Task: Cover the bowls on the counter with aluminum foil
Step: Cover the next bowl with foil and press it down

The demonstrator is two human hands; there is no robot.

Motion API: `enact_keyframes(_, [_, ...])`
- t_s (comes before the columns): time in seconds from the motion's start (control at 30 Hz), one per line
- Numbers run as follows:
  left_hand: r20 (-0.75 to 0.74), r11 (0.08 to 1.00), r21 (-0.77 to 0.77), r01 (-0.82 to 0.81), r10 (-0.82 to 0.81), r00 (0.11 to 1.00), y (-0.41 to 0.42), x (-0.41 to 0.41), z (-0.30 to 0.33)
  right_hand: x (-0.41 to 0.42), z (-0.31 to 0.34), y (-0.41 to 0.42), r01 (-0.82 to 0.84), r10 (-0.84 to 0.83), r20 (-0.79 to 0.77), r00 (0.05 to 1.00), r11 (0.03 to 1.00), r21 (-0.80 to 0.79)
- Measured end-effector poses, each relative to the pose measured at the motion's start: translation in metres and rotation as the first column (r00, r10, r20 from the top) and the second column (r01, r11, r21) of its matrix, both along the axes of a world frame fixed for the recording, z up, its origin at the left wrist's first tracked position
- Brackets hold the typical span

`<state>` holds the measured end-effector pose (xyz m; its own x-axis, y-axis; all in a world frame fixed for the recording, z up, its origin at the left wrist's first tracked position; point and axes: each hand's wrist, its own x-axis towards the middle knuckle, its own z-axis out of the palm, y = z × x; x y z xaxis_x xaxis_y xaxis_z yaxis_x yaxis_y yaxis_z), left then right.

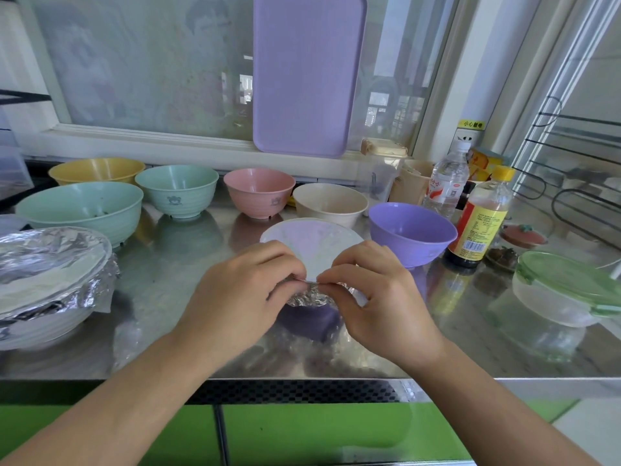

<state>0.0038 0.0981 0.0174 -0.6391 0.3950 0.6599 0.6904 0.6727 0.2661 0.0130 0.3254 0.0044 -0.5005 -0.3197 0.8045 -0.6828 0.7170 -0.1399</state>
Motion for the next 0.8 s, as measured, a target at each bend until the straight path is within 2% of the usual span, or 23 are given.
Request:
enact_keyframes(0.3, [0.013, 0.999, 0.016, -0.033, 0.033, 0.999, -0.026, -0.012, 0.003, 0.002, 0.001, 0.017, 0.030, -0.030, 0.018, 0.999, 1.000, -0.007])
enact_keyframes(0.5, [0.042, 1.000, 0.008, 0.021, -0.022, 0.999, -0.010, 0.005, 0.003, 0.002, -0.001, 0.006, 0.010, -0.010, -0.004, 1.000, 1.000, -0.019])
enact_keyframes(0.8, [-0.038, 0.998, 0.004, -0.058, 0.058, 0.998, 0.006, 0.003, -0.005, 0.000, -0.002, 0.000, 0.018, -0.018, -0.015, 1.000, 1.000, -0.013])
